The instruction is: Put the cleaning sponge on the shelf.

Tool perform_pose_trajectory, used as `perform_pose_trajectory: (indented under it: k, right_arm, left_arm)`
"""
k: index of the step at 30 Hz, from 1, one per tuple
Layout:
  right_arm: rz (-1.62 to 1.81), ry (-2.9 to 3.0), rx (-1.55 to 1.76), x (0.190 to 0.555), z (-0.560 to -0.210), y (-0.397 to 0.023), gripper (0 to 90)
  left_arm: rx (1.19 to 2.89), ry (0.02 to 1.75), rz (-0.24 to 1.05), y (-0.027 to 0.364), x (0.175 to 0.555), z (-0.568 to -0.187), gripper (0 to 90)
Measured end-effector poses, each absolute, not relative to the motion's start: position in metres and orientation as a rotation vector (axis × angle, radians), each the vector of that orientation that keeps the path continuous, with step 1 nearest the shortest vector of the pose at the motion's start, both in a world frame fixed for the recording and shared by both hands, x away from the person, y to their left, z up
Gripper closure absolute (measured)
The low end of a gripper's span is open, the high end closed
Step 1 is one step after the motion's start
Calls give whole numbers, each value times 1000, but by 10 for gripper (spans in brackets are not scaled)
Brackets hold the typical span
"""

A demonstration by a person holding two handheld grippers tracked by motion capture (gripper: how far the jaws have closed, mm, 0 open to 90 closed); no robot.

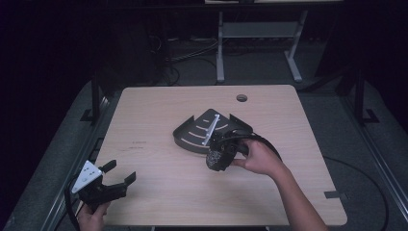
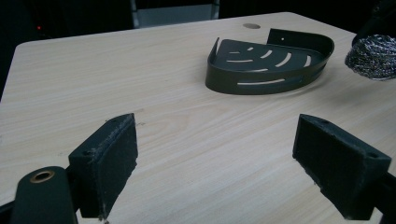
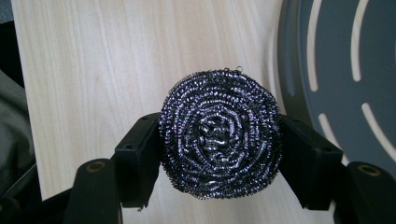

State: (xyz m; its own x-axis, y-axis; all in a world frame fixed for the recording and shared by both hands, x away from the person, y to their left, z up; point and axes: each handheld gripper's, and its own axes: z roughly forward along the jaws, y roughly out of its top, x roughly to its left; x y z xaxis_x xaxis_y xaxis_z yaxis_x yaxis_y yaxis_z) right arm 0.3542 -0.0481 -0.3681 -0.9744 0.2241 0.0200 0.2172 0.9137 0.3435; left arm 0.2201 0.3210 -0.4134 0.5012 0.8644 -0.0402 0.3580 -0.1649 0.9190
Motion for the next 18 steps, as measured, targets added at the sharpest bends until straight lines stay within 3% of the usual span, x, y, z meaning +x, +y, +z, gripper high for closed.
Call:
perform_pose_trajectory:
  k: [18]
  right_arm:
    - [556,3069,378,386,-357,-40,338]
  left_arm:
    - [1743,1038,634,322,220,-413,132]
